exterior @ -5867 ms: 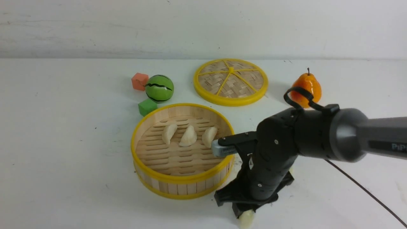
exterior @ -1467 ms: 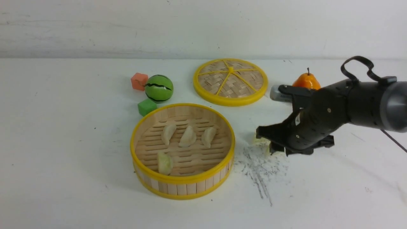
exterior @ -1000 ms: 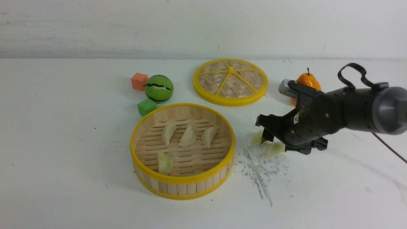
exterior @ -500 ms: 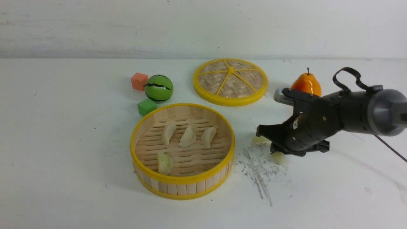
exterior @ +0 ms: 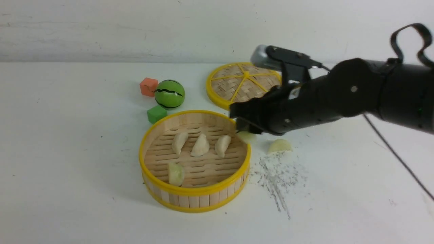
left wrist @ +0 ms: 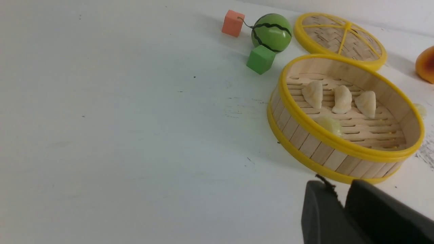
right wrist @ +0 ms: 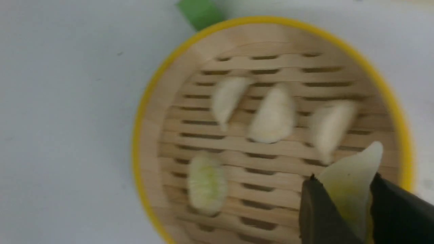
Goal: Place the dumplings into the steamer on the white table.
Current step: 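Place the dumpling in the bamboo steamer basket with the right gripper, then reach for and grasp a dumpling lying on the table beside the steamer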
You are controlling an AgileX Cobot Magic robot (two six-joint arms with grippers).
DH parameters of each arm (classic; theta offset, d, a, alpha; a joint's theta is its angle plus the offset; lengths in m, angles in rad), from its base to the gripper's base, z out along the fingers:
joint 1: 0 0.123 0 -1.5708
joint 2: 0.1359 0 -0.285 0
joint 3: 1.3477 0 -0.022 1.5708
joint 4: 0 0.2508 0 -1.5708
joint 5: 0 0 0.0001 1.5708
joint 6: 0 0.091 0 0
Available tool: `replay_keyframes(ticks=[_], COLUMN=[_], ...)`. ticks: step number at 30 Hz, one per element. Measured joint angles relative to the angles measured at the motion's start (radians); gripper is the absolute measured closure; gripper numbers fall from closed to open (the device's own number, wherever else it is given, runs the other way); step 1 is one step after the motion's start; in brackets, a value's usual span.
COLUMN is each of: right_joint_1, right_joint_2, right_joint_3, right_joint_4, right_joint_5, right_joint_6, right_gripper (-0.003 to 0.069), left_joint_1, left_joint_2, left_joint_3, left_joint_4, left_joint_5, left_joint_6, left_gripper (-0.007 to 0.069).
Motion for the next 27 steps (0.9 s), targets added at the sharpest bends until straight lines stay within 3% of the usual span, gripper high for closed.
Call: replay_keyframes(ticks=[5, 15, 24, 27], right_joint_1=[0.095, 0.109, 0.106, 0.092], right_joint_2=[0.144, 0.292, 0.260, 0.218], right_joint_3=[-0.032, -0.067, -0.069, -0.069], right_joint_4=[0.123, 0.195, 0.216, 0.199], right_joint_5=[-0.092, -0.156, -0.148, -0.131], right_joint_6=[-0.080, -0.085, -0.085, -0.089], right_gripper=[0.0475, 0.0475, 0.0216, 0.0175], left_joint_1=[0.000, 0.000, 0.000, 0.000], left_joint_2=[0.000, 0.000, 0.000, 0.000], left_joint_3=[0.000, 0.000, 0.000, 0.000], left_joint_4=[0.000, 0.000, 0.000, 0.000], left_joint_5=[0.000, 0.000, 0.000, 0.000], left_joint_6=[0.000, 0.000, 0.000, 0.000], left_gripper=[0.0513, 0.0506, 0.0502, 0.0500])
